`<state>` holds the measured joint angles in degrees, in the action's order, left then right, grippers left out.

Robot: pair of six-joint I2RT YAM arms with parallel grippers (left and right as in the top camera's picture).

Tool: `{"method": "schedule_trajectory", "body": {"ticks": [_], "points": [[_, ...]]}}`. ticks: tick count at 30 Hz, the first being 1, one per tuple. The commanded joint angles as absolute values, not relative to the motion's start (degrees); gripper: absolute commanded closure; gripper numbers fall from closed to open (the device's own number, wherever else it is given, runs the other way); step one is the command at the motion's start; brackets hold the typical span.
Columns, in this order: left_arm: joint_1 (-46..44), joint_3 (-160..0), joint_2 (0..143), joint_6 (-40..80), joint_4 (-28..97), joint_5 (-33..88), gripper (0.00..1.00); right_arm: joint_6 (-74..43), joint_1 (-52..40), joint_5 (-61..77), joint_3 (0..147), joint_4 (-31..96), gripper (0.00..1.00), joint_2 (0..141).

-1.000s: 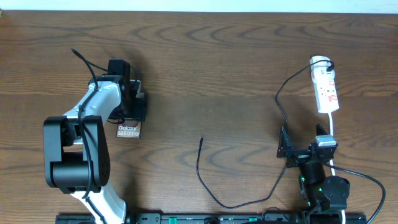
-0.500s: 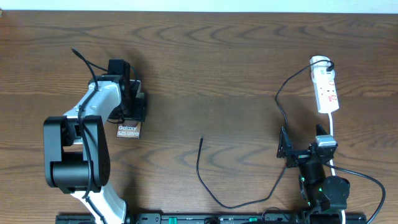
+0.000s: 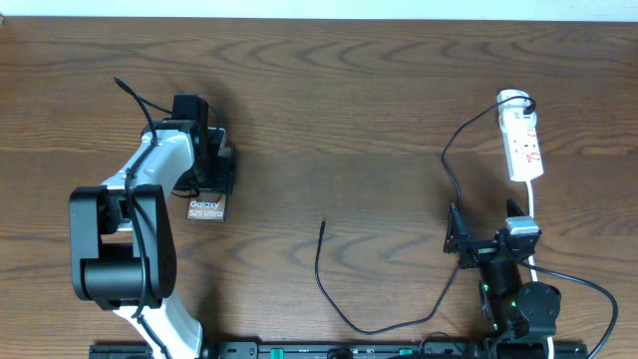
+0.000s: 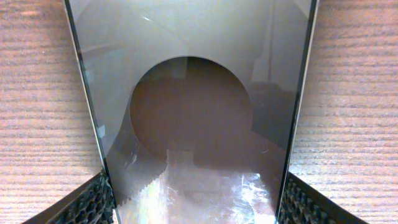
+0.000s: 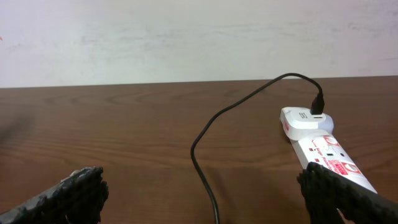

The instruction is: Plug charger to phone and switch on socket

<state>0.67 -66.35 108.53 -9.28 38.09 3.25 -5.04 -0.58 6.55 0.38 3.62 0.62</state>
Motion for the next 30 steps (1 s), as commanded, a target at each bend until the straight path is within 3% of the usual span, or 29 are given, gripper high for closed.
{"method": "schedule_trajectory", "body": {"ticks": [1,30], "points": [[0.95,-68.45,108.09,-9.58,37.65,5.39,0.93,-5.54,-0.03,6.13,0.32,3.86,0.01,0.32],[0.95,-69.45,107.66,-9.17,37.63,5.39,0.93,-5.54,-0.03,6.13,0.32,3.86,0.01,0.32]]}}
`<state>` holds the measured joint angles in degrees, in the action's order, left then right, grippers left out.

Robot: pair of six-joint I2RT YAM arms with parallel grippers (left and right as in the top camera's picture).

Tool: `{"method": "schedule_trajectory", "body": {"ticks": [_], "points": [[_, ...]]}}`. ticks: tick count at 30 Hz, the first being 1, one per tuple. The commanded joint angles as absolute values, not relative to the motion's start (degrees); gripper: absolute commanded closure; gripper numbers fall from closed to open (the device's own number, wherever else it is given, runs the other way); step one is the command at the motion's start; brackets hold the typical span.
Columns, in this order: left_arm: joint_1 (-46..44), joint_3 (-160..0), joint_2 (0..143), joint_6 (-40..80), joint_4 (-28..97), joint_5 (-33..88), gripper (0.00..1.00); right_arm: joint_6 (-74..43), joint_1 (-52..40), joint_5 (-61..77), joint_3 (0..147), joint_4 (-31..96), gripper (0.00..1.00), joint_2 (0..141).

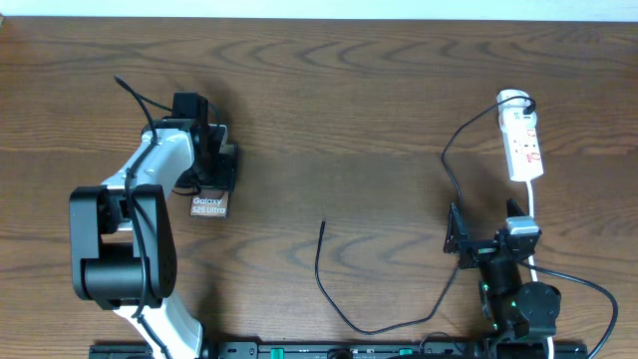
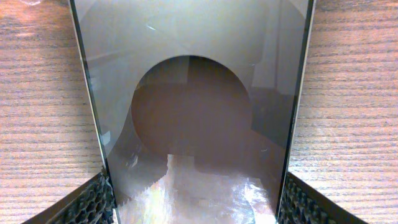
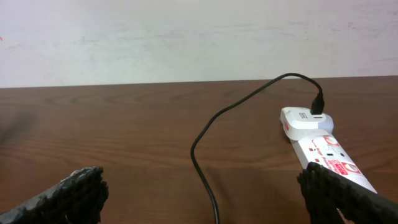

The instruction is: Plug charger to phone and switch on socket

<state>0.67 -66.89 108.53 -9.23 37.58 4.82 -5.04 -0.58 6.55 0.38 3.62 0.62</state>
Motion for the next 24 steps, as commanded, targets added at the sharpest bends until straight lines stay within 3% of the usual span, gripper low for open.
{"method": "schedule_trajectory", "body": {"ticks": [1,24], "points": [[0.95,-69.52,107.66,-9.17,37.65,5.39,0.93,-5.52,-0.03,6.13,0.32,3.84,0.01,0.32],[0.95,-69.8,107.66,-8.99,37.67,5.85,0.93,-5.54,-0.03,6.13,0.32,3.86,0.01,0.32]]}}
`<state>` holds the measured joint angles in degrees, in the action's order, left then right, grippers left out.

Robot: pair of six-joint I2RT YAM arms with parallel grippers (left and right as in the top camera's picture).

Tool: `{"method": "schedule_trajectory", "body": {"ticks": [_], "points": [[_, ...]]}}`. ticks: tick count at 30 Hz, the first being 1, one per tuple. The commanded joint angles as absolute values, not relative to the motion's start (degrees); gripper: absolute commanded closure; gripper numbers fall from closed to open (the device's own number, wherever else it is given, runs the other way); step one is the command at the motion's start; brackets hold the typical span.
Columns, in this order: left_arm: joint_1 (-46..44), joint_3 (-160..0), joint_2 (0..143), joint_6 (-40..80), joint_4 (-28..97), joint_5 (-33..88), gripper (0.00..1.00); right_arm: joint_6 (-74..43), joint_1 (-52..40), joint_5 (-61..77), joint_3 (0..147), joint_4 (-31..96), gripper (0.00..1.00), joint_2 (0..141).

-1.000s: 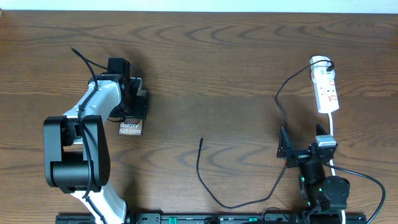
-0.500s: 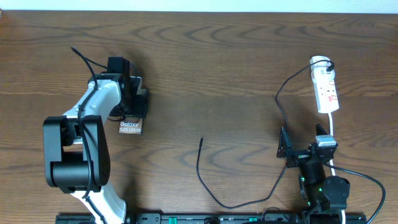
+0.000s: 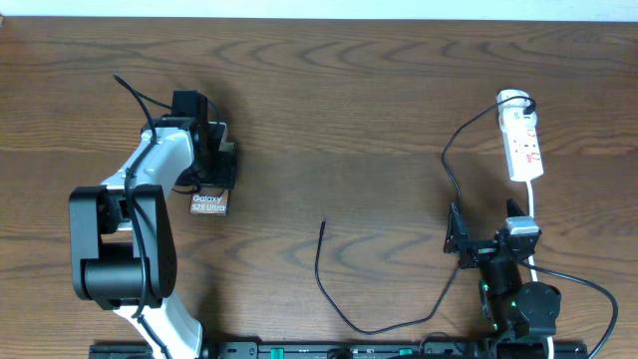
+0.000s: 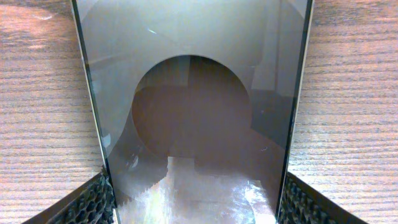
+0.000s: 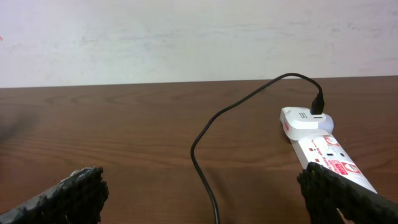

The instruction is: Plug charger to phone and switch on socket

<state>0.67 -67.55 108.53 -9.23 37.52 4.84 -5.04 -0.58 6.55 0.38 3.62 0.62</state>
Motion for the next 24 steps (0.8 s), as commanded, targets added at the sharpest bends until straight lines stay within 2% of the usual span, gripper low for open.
{"method": "schedule_trajectory", "body": {"ticks": [1,24], "points": [[0.95,-69.8,107.66,-8.95,37.65,6.48,0.92,-5.54,-0.03,6.13,0.32,3.86,0.01,0.32],[0.97,-71.0,107.66,-5.19,37.63,26.61,0.93,-5.54,-0.03,6.13,0.32,3.86,0.01,0.32]]}}
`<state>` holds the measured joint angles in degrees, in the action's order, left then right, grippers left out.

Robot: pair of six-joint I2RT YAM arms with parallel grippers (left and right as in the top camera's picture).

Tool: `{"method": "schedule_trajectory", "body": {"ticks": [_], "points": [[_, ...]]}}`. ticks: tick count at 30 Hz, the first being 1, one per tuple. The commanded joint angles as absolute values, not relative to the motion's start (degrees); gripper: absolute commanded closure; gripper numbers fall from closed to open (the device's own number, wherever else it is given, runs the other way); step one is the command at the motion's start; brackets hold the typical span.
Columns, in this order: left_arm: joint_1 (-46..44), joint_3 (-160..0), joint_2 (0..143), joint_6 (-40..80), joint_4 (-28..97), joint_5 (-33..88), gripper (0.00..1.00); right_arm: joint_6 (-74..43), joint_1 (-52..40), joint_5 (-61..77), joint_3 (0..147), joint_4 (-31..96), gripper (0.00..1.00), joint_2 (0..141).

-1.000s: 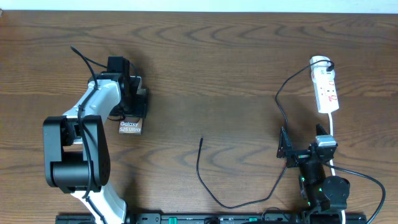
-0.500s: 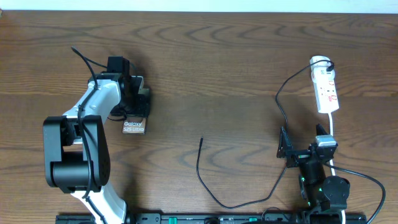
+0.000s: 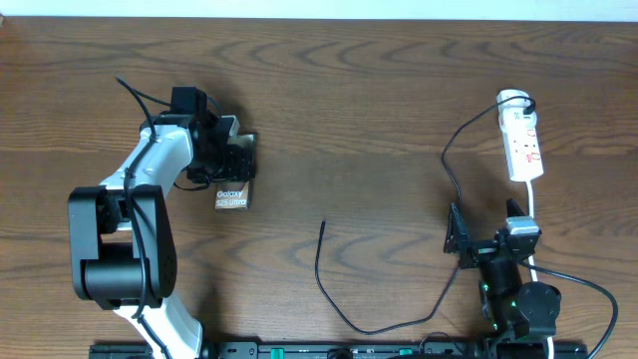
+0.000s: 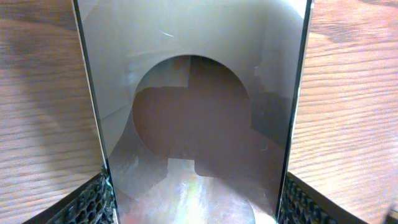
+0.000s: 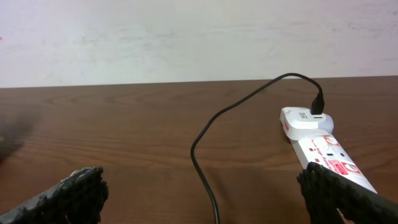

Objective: Plug charger to phone and switch on socket
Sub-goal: 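Lift the phone with the left gripper and carry it toward center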

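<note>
The phone point(image 3: 231, 197), dark with a "Galaxy S25 Ultra" label, sits at the table's left with my left gripper point(image 3: 236, 165) shut on it. In the left wrist view its glossy screen point(image 4: 193, 93) fills the space between both fingers point(image 4: 93, 202). The black charger cable point(image 3: 451, 170) runs from a white adapter point(image 3: 513, 99) on the power strip point(image 3: 524, 145) at the right, down and round to its free end point(image 3: 323, 223) mid-table. My right gripper point(image 3: 495, 242) stands open at the front right, low over the wood, with the cable point(image 5: 205, 143) and strip point(image 5: 329, 155) ahead of it.
Brown wooden table point(image 3: 359, 90) with a pale wall point(image 5: 186, 37) behind its far edge. The right arm's own cable loops at the front right corner point(image 3: 588, 299). The left arm's base stands at the front left point(image 3: 120, 259).
My left gripper has moved to the right with the phone in it, and the phone is turned slightly. The right gripper, cable and power strip have not moved.
My left gripper was shut on the phone at the table's left in every earlier moment, shifting only slightly toward the far side. Now it holds the phone further right, nearer the cable's free end. The right gripper has stayed open in place throughout.
</note>
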<state>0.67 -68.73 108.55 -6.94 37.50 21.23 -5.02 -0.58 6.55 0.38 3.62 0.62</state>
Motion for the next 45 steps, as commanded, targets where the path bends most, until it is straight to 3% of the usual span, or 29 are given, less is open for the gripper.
{"method": "schedule_trajectory", "body": {"ticks": [1,9,20,29,45], "points": [[0.97,-71.05,107.66,-5.04,37.63,28.38,0.93,-5.54,-0.03,6.13,0.32,3.84,0.01,0.32],[0.97,-72.66,107.66,2.72,37.58,42.09,0.93,-5.52,-0.03,6.13,0.32,3.86,0.01,0.32],[0.95,-73.82,107.66,30.81,31.07,59.99,0.93,-5.54,-0.03,6.13,0.32,3.86,0.01,0.32],[0.95,-73.82,107.66,49.15,26.59,65.63,0.93,-5.54,-0.03,6.13,0.32,3.84,0.01,0.32],[1.02,-73.82,107.66,54.06,23.83,74.98,0.93,-5.54,-0.03,6.13,0.32,3.86,0.01,0.32]]}}
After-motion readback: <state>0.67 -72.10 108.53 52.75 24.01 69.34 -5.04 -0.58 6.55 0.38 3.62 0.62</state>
